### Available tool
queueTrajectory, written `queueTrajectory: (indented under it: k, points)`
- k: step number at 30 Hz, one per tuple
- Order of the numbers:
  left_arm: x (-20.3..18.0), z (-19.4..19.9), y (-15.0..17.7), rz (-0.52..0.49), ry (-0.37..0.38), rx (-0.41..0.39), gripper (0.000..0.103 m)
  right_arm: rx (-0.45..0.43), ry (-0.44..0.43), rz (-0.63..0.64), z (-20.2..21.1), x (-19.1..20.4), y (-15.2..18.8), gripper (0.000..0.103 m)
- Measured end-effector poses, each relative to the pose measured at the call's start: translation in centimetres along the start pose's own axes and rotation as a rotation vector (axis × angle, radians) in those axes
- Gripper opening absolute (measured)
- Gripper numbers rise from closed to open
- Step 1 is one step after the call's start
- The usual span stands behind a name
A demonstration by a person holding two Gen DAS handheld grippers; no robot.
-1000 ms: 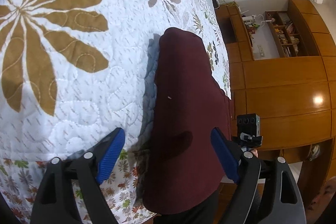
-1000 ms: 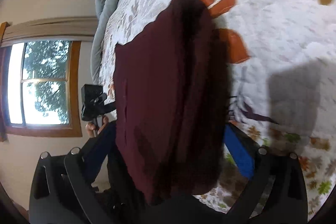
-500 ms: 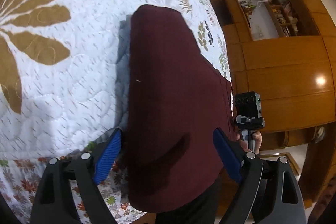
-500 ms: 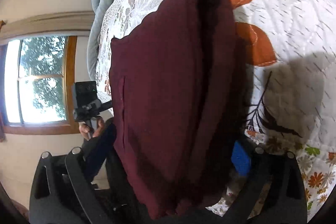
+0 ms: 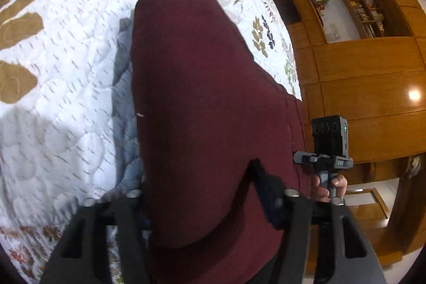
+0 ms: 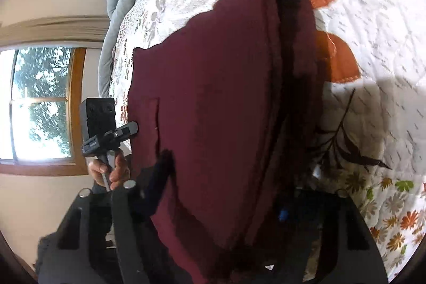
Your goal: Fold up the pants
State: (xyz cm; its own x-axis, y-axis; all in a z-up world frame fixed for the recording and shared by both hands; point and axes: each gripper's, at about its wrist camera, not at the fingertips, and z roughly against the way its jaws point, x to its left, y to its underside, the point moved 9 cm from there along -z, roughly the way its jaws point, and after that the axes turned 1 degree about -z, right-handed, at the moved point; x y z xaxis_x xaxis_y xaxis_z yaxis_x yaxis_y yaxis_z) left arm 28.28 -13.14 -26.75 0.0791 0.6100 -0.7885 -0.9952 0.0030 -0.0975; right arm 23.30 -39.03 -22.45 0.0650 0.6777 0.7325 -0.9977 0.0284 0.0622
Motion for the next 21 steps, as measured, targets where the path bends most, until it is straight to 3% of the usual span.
queueTrajectory:
  k: [1, 4, 13, 17, 21]
  points:
    - [-0.1, 0.3, 0.0, 0.002, 0.011, -0.009, 0.042, -0.006, 0.006, 0.003, 0.0, 0.2, 0.0, 0.060]
    - [-1.1, 1.2, 0.1, -0.015, 0.033, -0.030, 0.034, -0.024, 0.019, 0.014, 0.3, 0.5, -0.1, 0.055]
    - [-4.0, 3.5, -0.5, -0.081, 0.057, -0.066, 0.029, -0.068, 0.049, 0.069, 1.4, 4.6, -0.4, 0.047]
    - [-4.4, 7.1, -2.1, -0.118, 0.048, -0.119, 0.029, -0.074, 0.046, 0.105, 0.8, 7.4, -1.5, 0.047]
    - [-3.4, 12.0, -4.6, -0.138, 0.014, -0.188, 0.029, -0.087, 0.018, 0.161, -0.9, 11.8, -4.7, 0.047]
